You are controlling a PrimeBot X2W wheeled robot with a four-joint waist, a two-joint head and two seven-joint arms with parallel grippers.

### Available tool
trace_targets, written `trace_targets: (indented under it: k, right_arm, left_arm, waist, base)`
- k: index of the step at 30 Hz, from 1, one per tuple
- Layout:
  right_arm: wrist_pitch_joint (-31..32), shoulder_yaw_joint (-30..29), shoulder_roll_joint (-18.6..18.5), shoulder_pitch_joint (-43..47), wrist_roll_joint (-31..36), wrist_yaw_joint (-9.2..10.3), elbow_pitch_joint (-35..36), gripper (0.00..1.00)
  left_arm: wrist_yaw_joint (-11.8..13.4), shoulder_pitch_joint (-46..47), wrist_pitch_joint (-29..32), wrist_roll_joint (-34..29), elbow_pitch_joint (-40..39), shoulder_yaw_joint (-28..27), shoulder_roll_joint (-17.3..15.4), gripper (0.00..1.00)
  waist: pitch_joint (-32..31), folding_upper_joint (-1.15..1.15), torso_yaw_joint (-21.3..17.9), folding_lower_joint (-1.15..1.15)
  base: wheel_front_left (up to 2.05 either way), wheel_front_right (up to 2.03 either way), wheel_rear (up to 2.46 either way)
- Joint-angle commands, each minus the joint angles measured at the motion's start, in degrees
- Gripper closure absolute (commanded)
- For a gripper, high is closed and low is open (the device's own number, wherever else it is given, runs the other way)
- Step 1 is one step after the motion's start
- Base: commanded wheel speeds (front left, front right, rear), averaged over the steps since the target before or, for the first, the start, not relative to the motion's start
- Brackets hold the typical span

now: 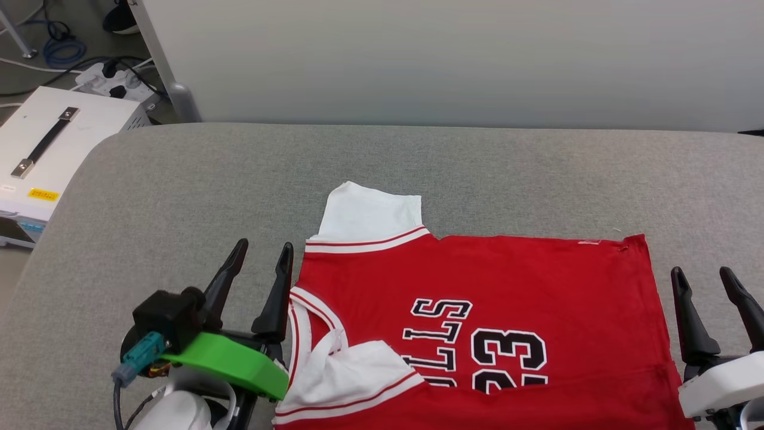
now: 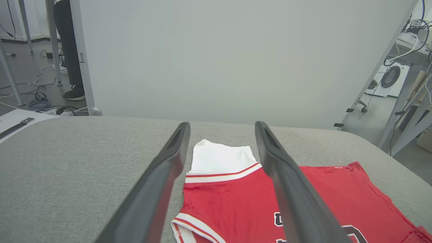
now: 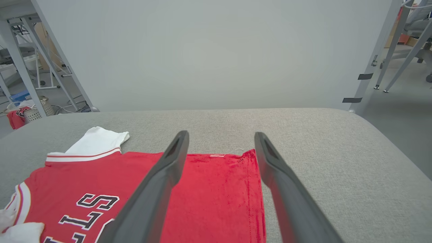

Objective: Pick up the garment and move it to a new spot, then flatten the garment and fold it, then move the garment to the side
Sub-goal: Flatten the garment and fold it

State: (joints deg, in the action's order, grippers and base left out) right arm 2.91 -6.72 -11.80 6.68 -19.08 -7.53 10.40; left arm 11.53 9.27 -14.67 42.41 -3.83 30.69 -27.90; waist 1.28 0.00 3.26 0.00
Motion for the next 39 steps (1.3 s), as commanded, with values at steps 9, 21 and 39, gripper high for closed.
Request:
trace_targets:
  k: [9, 21, 39]
  right_arm:
    - [-9.8, 2.3, 2.3, 0.0, 1.4, 0.04, -2.0, 0.00]
    - [-12.6, 3.9, 3.8, -1.2, 1.2, 0.04, -5.0, 0.00]
    - [-13.2, 8.1, 4.8, -7.6, 0.9, 0.04, -4.9, 0.00]
  left_arm:
    - [-10.3, -8.9, -0.3, -14.5, 0.7, -12.5, 11.5, 0.00]
    - [-17.8, -7.9, -0.3, -21.3, 7.2, -17.7, 17.4, 0.00]
    - [-19.0, 31.6, 36.5, -10.8, 23.4, -0.4, 3.8, 0.00]
  waist:
    - [1.0, 0.00, 0.3, 0.00]
    - [3.3, 0.00, -1.3, 0.00]
    - [17.2, 0.00, -9.2, 0.00]
  base:
    - [0.00, 0.00, 0.00]
    - [0.00, 0.00, 0.00]
    - [0.00, 0.00, 0.00]
